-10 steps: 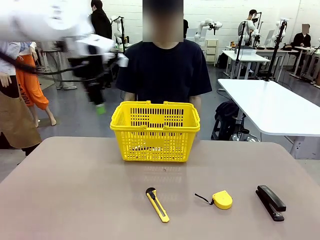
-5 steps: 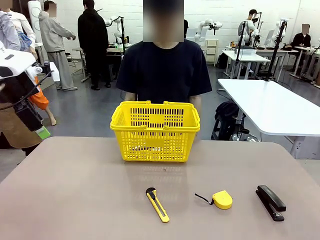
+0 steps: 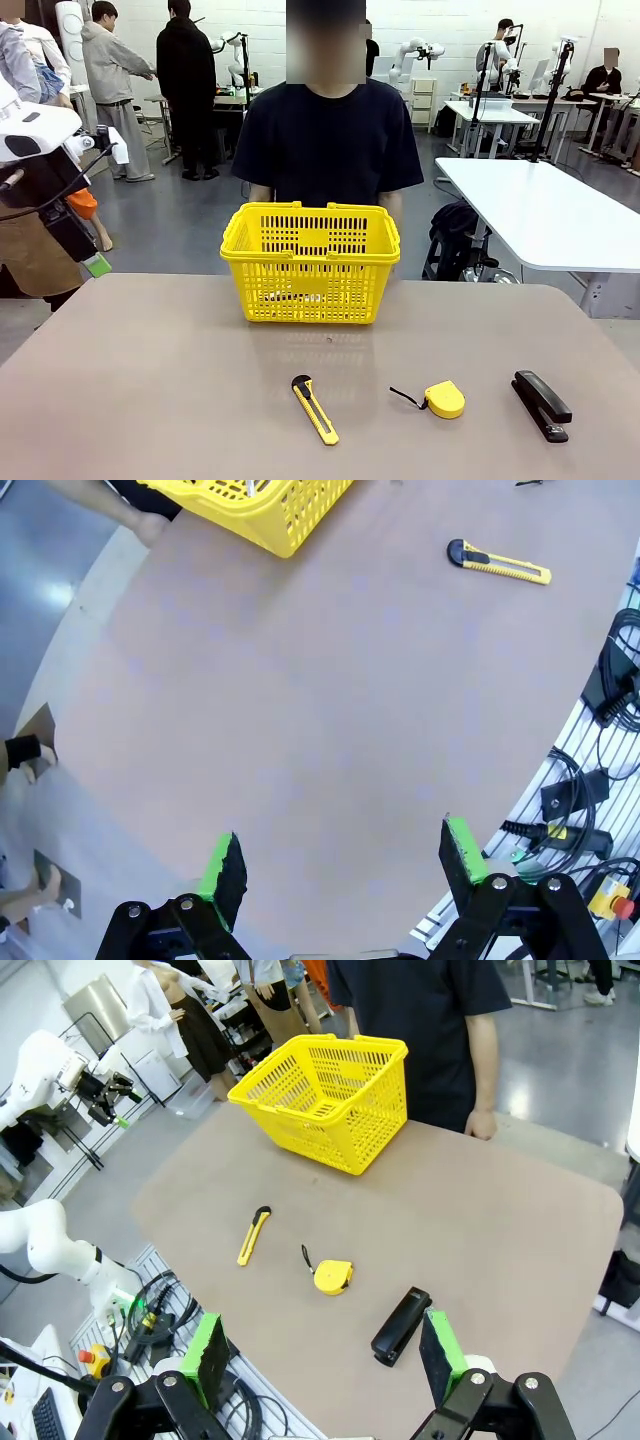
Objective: Place the items the person wants into the basket.
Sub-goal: Pick up the item the person points to and place it in the Market Basket.
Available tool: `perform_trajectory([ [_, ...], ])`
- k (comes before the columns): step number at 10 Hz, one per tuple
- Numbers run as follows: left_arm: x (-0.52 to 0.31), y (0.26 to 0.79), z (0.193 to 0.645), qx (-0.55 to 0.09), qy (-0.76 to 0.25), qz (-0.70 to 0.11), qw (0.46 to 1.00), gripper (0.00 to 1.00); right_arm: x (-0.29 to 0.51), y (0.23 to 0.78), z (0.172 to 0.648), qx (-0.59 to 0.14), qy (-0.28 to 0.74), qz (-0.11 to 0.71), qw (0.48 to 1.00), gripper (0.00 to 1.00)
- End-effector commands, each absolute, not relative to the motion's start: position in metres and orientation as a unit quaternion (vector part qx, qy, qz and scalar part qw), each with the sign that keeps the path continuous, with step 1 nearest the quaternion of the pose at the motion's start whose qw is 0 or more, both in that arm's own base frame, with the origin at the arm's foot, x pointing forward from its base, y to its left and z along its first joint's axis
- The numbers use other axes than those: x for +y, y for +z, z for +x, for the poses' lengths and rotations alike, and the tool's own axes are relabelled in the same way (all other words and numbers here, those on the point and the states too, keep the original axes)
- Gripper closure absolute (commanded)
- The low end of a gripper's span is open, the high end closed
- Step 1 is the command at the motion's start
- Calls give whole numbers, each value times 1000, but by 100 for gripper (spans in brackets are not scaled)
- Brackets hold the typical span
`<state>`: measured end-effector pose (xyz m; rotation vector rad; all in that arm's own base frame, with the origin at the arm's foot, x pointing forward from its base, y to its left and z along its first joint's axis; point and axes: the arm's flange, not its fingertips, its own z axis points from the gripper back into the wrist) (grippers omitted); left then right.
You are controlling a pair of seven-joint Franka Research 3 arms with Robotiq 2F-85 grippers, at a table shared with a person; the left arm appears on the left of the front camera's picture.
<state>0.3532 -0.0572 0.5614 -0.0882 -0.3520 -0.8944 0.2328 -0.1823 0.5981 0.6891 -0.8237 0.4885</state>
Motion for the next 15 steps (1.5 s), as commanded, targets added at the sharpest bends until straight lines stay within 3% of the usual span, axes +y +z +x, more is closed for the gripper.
perform_trajectory([
  [1, -53, 561, 348, -170, -436, -37, 883, 0, -182, 598, 234, -395, 238, 332, 823, 0],
  [4, -55, 564, 352, -172, -431, -41, 885, 0, -182, 598, 234, -395, 238, 332, 823, 0],
  [7, 33, 628, 339, -253, -459, -240, 817, 0, -182, 598, 234, -395, 238, 332, 823, 0],
  [9, 76, 631, 317, -338, -461, -230, 787, 0, -182, 598, 234, -395, 238, 332, 823, 0],
  [12, 145, 621, 310, -381, -471, -279, 745, 0, -182, 598, 234, -395, 238, 332, 823, 0],
  [15, 170, 610, 309, -377, -470, -285, 746, 0, -182, 598, 234, -395, 238, 332, 823, 0],
])
